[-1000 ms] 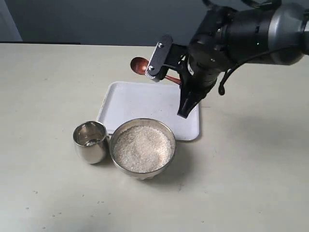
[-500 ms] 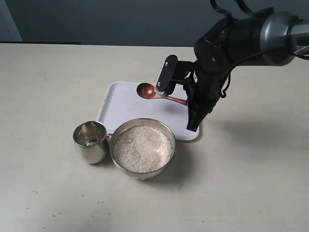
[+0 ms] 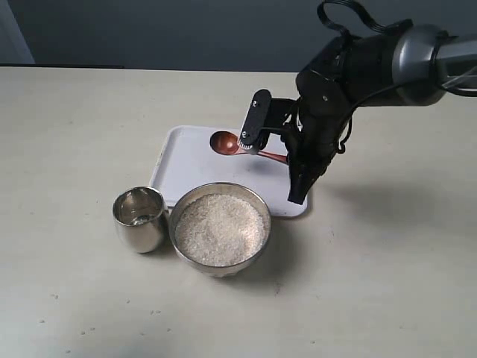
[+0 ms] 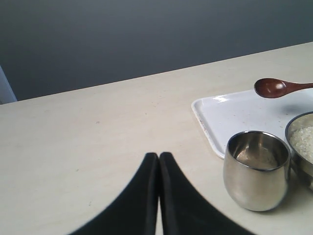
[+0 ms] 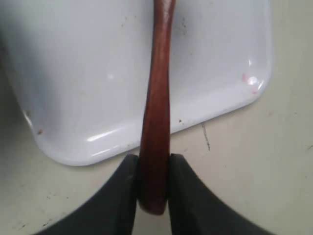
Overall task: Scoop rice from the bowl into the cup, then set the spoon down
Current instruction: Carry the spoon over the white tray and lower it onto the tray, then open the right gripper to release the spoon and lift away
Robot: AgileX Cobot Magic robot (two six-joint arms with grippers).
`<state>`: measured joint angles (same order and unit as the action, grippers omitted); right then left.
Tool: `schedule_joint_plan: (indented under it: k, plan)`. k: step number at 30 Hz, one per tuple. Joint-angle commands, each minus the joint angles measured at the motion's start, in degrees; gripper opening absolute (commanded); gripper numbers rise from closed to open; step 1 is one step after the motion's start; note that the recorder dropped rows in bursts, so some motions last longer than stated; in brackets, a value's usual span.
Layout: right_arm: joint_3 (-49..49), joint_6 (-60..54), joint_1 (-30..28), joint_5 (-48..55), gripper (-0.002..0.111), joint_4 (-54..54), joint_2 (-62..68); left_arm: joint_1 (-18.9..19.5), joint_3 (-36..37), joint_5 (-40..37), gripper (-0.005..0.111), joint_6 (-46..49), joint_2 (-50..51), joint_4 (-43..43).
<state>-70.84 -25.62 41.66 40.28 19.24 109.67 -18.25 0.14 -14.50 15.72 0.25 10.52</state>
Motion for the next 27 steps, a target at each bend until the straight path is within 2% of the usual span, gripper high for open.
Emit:
schedule_joint_plan:
  k: [1,13,15,22,27]
  plan:
    - [-0.3,1.1,-0.4,-1.2,-0.001,1.2,0.0,-0.3,-0.1,0.7,0.000,-0.2,-0.2,-0.1]
    - [-0.3,3.3,-0.4,-1.3,-0.001,1.0,0.0,-0.3,-0.1,0.7,0.000,-0.2,-0.2,0.1]
    - [-0.3,3.3,-0.4,-1.3,0.004,0.4,0.0,-0.3,-0.1,0.7,0.000,-0.2,-0.2,0.1]
    - [-0.3,3.6,-0.4,-1.7,0.041,-0.4,0.5,-0.3,-0.1,0.7,0.000,-0.2,-0.2,0.1]
    - [-0.3,4.8,-0.4,-1.9,0.033,-0.3,0.5,-0.3,-0.1,0.7,0.000,-0.2,-0.2,0.1]
